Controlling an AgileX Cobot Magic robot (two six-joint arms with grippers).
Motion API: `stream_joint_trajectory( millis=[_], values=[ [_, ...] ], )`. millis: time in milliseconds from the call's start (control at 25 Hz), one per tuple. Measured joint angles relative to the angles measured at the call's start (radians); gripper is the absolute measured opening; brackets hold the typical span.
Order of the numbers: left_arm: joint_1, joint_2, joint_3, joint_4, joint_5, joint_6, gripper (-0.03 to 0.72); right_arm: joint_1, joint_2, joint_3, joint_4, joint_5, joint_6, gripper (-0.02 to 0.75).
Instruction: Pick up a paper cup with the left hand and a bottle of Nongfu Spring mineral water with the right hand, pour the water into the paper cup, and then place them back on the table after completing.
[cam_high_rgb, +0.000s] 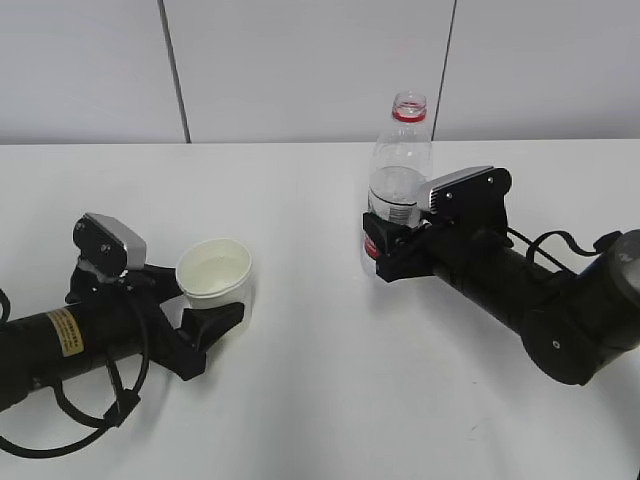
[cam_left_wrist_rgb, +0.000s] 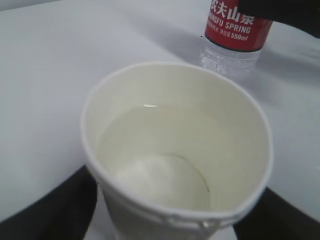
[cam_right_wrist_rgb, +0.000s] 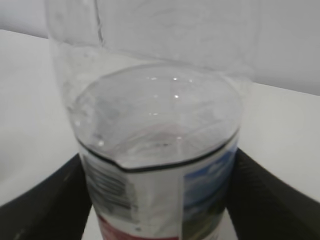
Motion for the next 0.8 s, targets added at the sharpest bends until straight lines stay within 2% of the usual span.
stream_joint_trajectory(
  millis=[120, 200, 800],
  values=[
    [0.0, 0.0, 0.0, -0.016, 0.0, 0.0, 0.564, 0.0, 0.0, 0.0, 0.0, 0.008, 0.0, 0.589],
    [0.0, 0.0, 0.003, -0.023, 0.0, 0.0, 0.58, 0.0, 0.0, 0.0, 0.0, 0.011, 0.0, 0.591],
    [0.0, -0.08, 0.177, -0.094, -0.001, 0.005, 0.588, 0.0, -0.149, 0.203, 0.015, 0.023, 0.0, 0.59]
  ],
)
